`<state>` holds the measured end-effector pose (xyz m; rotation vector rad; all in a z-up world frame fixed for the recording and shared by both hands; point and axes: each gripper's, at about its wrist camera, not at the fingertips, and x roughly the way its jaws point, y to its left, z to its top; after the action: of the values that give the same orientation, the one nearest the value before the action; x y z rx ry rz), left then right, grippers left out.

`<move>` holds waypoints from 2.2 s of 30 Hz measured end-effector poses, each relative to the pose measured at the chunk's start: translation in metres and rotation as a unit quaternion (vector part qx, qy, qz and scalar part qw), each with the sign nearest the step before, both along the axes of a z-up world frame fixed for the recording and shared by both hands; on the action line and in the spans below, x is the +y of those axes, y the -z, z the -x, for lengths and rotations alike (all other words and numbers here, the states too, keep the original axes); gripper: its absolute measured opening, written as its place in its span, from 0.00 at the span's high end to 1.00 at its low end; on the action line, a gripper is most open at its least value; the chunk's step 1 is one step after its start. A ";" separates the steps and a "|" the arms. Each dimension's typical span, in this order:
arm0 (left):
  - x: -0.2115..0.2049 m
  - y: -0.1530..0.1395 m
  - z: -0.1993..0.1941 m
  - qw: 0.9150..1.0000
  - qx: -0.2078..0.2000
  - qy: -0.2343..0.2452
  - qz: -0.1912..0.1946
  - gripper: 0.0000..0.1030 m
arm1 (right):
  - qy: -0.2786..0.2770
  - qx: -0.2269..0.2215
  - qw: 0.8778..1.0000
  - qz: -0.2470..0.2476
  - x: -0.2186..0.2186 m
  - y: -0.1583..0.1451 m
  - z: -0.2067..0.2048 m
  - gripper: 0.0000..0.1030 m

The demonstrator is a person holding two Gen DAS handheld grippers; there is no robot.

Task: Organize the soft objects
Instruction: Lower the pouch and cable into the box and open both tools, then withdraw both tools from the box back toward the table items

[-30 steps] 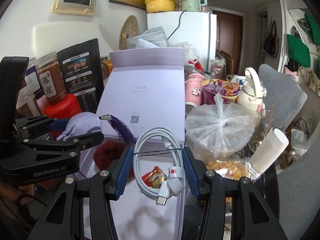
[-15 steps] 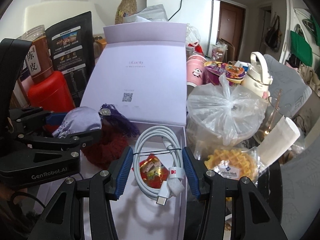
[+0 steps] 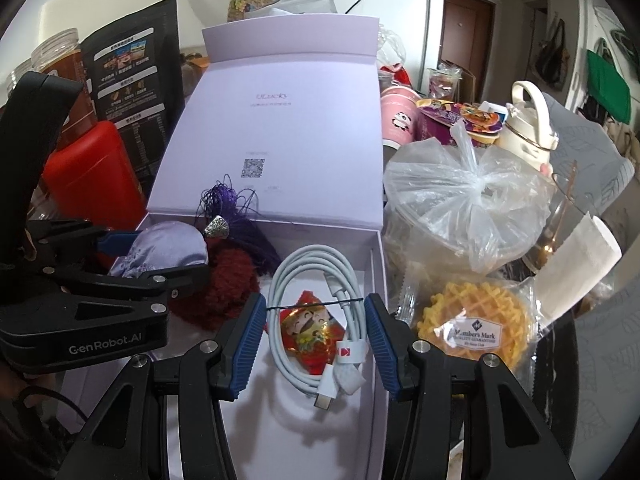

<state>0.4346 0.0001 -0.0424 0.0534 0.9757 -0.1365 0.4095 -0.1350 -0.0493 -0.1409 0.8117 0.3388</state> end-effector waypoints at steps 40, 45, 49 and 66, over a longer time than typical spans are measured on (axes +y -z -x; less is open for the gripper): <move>0.005 -0.074 0.044 0.998 -0.060 -0.032 0.010 0.31 | 0.021 -0.056 0.998 -0.030 -0.014 -0.063 0.032 0.36; 0.004 -0.089 0.053 0.997 -0.069 -0.030 0.018 0.31 | 0.025 -0.074 0.997 -0.026 -0.017 -0.080 0.045 0.36; 0.003 -0.103 0.063 0.996 -0.082 -0.029 0.023 0.31 | 0.025 -0.088 0.995 -0.027 -0.019 -0.093 0.056 0.36; -0.011 -0.158 0.142 0.988 -0.155 -0.024 0.006 0.31 | 0.019 -0.141 0.989 -0.036 -0.029 -0.137 0.129 0.34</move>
<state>0.2923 -0.0108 0.1156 0.0384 0.6646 -0.0864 0.2807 -0.1640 0.0873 -0.1025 0.5203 0.3031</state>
